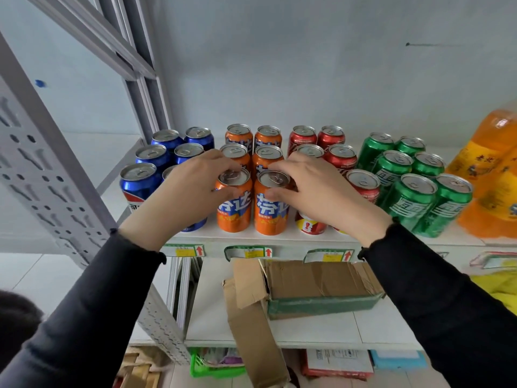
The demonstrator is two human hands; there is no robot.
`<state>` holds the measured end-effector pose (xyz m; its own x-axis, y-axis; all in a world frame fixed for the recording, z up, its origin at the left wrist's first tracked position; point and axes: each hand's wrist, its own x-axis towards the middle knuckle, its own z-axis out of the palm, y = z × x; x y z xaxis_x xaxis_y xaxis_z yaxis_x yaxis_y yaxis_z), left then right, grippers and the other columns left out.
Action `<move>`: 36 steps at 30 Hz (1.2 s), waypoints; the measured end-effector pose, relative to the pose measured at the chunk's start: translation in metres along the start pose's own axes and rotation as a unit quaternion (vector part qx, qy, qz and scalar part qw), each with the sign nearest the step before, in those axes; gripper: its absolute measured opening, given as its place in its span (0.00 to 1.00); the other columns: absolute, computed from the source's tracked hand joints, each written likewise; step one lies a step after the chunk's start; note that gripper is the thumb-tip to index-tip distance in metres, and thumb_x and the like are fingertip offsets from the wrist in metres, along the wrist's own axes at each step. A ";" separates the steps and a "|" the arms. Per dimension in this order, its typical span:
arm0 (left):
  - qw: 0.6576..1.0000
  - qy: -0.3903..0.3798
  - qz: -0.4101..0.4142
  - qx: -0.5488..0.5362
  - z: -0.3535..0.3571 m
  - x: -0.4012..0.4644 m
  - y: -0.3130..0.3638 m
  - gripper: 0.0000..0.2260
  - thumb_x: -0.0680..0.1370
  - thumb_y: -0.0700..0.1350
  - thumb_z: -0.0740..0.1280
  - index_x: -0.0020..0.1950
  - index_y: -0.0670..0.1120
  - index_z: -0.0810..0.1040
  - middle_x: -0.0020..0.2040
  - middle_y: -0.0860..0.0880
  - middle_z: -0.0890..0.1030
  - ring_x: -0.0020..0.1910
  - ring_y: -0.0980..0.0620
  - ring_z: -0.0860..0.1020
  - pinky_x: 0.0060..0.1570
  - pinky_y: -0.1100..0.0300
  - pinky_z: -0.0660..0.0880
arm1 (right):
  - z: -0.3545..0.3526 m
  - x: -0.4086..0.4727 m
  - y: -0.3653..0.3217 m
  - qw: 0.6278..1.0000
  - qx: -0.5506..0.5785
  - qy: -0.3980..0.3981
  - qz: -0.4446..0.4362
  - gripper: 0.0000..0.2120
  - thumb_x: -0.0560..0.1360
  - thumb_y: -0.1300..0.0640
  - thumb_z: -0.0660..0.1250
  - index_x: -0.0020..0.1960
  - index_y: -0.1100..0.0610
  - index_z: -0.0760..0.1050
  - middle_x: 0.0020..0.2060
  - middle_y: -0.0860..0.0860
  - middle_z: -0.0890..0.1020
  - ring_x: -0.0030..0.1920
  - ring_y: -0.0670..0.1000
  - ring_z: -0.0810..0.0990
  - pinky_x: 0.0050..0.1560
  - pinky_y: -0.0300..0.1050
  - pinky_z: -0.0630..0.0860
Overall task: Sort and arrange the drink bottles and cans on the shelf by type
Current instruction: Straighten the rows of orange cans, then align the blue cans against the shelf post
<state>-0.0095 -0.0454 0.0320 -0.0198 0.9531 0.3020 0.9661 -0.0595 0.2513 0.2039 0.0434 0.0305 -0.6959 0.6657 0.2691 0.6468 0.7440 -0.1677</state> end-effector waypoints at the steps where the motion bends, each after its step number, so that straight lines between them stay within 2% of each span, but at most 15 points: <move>1: 1.000 0.003 -0.001 0.000 0.001 0.000 -0.001 0.19 0.77 0.53 0.68 0.68 0.53 0.76 0.62 0.53 0.77 0.54 0.55 0.75 0.50 0.57 0.73 | 0.000 0.000 0.000 1.000 -0.001 -0.005 -0.001 0.31 0.77 0.35 0.65 0.76 0.47 0.68 0.65 0.48 0.75 0.62 0.49 0.76 0.50 0.41 0.69; 3: 1.000 0.011 0.000 0.000 0.002 -0.001 -0.002 0.19 0.78 0.53 0.69 0.68 0.53 0.76 0.62 0.53 0.77 0.53 0.56 0.74 0.48 0.59 0.70 | 0.001 0.000 0.002 1.000 0.001 -0.006 -0.006 0.30 0.78 0.37 0.65 0.77 0.47 0.67 0.65 0.47 0.75 0.62 0.49 0.75 0.50 0.39 0.66; 5: 1.000 0.020 0.001 -0.006 0.002 -0.006 -0.001 0.21 0.78 0.53 0.69 0.70 0.53 0.75 0.64 0.52 0.77 0.55 0.55 0.74 0.51 0.60 0.69 | 0.001 0.000 0.001 1.000 -0.013 -0.002 -0.011 0.31 0.78 0.38 0.65 0.77 0.47 0.66 0.66 0.47 0.75 0.64 0.49 0.75 0.53 0.39 0.67; 7: 0.998 0.053 0.000 -0.024 -0.001 -0.018 -0.004 0.25 0.77 0.55 0.70 0.73 0.53 0.72 0.70 0.52 0.75 0.66 0.52 0.73 0.60 0.57 0.69 | -0.002 -0.001 -0.005 0.999 -0.028 0.018 -0.018 0.32 0.78 0.38 0.65 0.78 0.49 0.66 0.70 0.48 0.72 0.67 0.49 0.72 0.60 0.42 0.69; 10: 0.984 0.162 -0.020 -0.076 -0.006 -0.044 -0.021 0.23 0.80 0.51 0.67 0.75 0.50 0.71 0.75 0.51 0.69 0.74 0.50 0.66 0.71 0.52 0.63 | -0.008 -0.001 -0.027 0.996 0.033 0.079 -0.038 0.30 0.78 0.40 0.66 0.76 0.51 0.69 0.71 0.48 0.72 0.69 0.50 0.70 0.68 0.49 0.68; 12: 0.963 0.239 -0.059 -0.108 -0.006 -0.061 -0.044 0.21 0.82 0.45 0.66 0.75 0.48 0.70 0.76 0.50 0.68 0.76 0.52 0.64 0.74 0.55 0.61 | -0.006 0.004 -0.046 0.990 0.065 0.113 -0.062 0.27 0.78 0.42 0.67 0.74 0.51 0.72 0.69 0.48 0.74 0.68 0.50 0.71 0.69 0.49 0.67; 14: 0.945 0.284 -0.113 -0.116 -0.002 -0.075 -0.067 0.22 0.82 0.43 0.65 0.76 0.46 0.67 0.76 0.48 0.68 0.78 0.53 0.62 0.74 0.58 0.60 | -0.001 0.012 -0.066 0.988 0.074 0.111 -0.083 0.25 0.79 0.44 0.67 0.73 0.52 0.73 0.69 0.47 0.74 0.68 0.49 0.71 0.68 0.48 0.68; 16: 0.942 0.274 -0.153 -0.119 0.004 -0.084 -0.083 0.24 0.83 0.44 0.63 0.78 0.46 0.64 0.76 0.47 0.67 0.77 0.51 0.62 0.74 0.59 0.60 | 0.006 0.025 -0.083 0.987 0.073 0.097 -0.107 0.24 0.80 0.46 0.66 0.74 0.51 0.72 0.68 0.48 0.74 0.67 0.49 0.72 0.68 0.48 0.68; 18: 0.945 0.237 -0.178 -0.137 0.012 -0.089 -0.092 0.26 0.83 0.46 0.64 0.80 0.48 0.61 0.76 0.48 0.67 0.76 0.49 0.65 0.74 0.52 0.64 | 0.015 0.041 -0.098 0.987 0.061 0.080 -0.122 0.24 0.80 0.46 0.66 0.74 0.51 0.72 0.68 0.49 0.75 0.67 0.51 0.73 0.67 0.50 0.70; 21: 0.944 0.205 -0.194 -0.171 0.018 -0.089 -0.096 0.30 0.81 0.47 0.67 0.80 0.50 0.59 0.67 0.50 0.71 0.68 0.46 0.73 0.68 0.43 0.71 | 0.029 0.062 -0.113 0.990 0.001 0.045 -0.136 0.27 0.80 0.42 0.64 0.75 0.52 0.70 0.70 0.50 0.73 0.66 0.53 0.75 0.65 0.54 0.72; 26: 0.950 0.166 -0.193 -0.179 0.016 -0.087 -0.096 0.29 0.78 0.48 0.69 0.76 0.54 0.61 0.65 0.50 0.74 0.58 0.45 0.78 0.62 0.43 0.75 | 0.043 0.076 -0.120 0.990 -0.047 -0.009 -0.130 0.31 0.79 0.38 0.62 0.77 0.52 0.65 0.70 0.52 0.73 0.66 0.54 0.74 0.62 0.52 0.72; 31: 0.960 0.133 -0.183 -0.168 0.013 -0.087 -0.101 0.28 0.79 0.49 0.68 0.75 0.55 0.61 0.66 0.50 0.73 0.61 0.45 0.76 0.65 0.43 0.73 | 0.038 0.080 -0.115 0.988 -0.049 -0.052 -0.140 0.31 0.80 0.40 0.63 0.78 0.52 0.64 0.70 0.53 0.72 0.66 0.55 0.74 0.65 0.55 0.71; 36: 0.955 0.134 -0.191 -0.184 0.013 -0.089 -0.100 0.28 0.77 0.50 0.69 0.75 0.57 0.61 0.66 0.51 0.74 0.59 0.46 0.77 0.63 0.43 0.74 | 0.037 0.081 -0.117 0.988 -0.055 -0.048 -0.136 0.32 0.79 0.38 0.63 0.77 0.52 0.65 0.68 0.53 0.73 0.65 0.55 0.74 0.63 0.53 0.73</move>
<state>-0.1009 -0.1203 -0.0319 -0.4651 0.8189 0.3361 0.7207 0.1299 0.6809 0.0606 0.0120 0.0366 -0.8717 0.4486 0.1974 0.4582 0.8888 0.0034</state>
